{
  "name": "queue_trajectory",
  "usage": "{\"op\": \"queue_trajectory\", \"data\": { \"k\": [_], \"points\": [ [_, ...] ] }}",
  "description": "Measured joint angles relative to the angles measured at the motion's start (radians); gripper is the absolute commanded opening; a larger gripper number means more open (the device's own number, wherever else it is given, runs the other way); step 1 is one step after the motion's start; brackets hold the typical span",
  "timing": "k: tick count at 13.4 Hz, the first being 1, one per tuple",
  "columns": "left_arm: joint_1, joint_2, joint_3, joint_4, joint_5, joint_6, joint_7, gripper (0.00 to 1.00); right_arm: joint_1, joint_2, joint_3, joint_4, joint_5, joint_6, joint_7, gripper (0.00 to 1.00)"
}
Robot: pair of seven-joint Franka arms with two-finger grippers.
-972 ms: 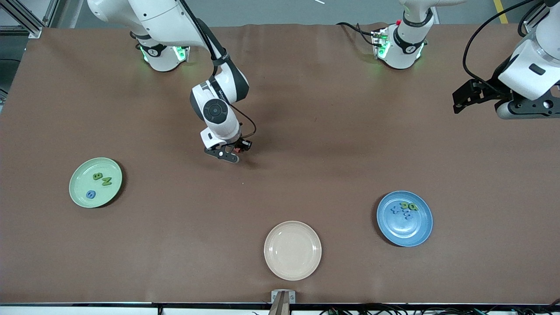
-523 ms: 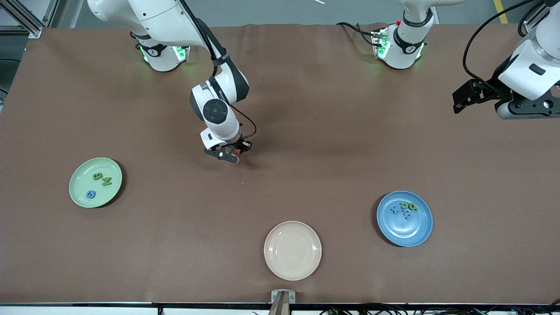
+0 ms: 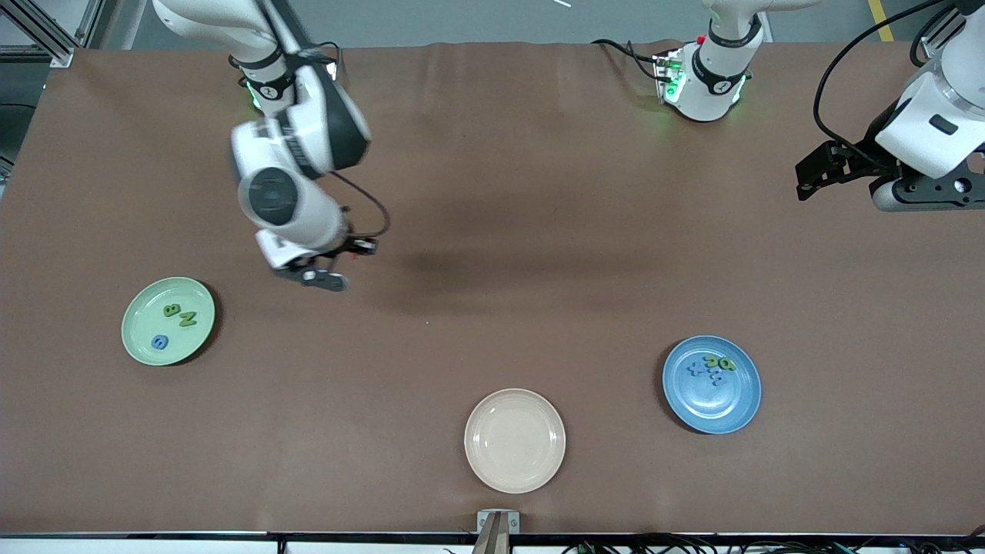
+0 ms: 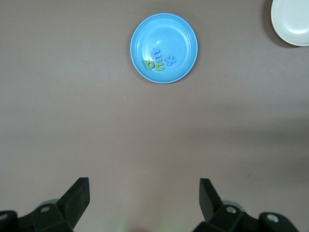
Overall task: Sort upper and lower case letters into plates
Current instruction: 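Carry the red O to the green plate and open the right gripper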
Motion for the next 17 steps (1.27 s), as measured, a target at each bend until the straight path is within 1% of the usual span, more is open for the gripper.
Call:
{"op": "queue_trajectory", "data": {
  "k": [2,4,6,7,9,11,13,17],
  "points": [
    [0.0,0.002,0.0,-0.001,0.0,0.0,0.0,1.0,-0.082,-0.026,-0.068,-0.009,-0.001,-0.024,-0.243,0.18],
    [0.0,0.002,0.001,-0.001,0.0,0.0,0.0,1.0,-0.162,-0.021,-0.125,-0.016,-0.023,-0.01,-0.461,0.18],
    [0.001,0.002,0.001,-0.002,0.0,0.0,0.0,1.0,-0.266,0.001,-0.141,-0.016,-0.046,0.05,-0.638,0.18],
    [0.001,0.002,0.001,-0.002,0.0,0.0,0.0,1.0,-0.321,0.025,-0.142,-0.016,-0.05,0.101,-0.732,0.18],
    [0.001,0.003,0.001,-0.003,0.0,0.0,0.0,1.0,-0.41,0.102,-0.142,-0.014,-0.05,0.208,-0.879,0.18],
    [0.001,0.004,0.001,-0.003,0.0,0.0,0.0,1.0,-0.462,0.194,-0.14,0.011,-0.049,0.282,-0.955,0.18],
    [0.001,0.004,0.002,-0.004,0.0,0.0,0.0,1.0,-0.496,0.279,-0.134,0.064,-0.037,0.302,-0.995,0.18],
    [0.001,0.004,0.002,-0.004,0.0,0.001,0.0,1.0,-0.53,0.381,-0.113,0.143,0.01,0.323,-1.01,0.18]
  ]
}}
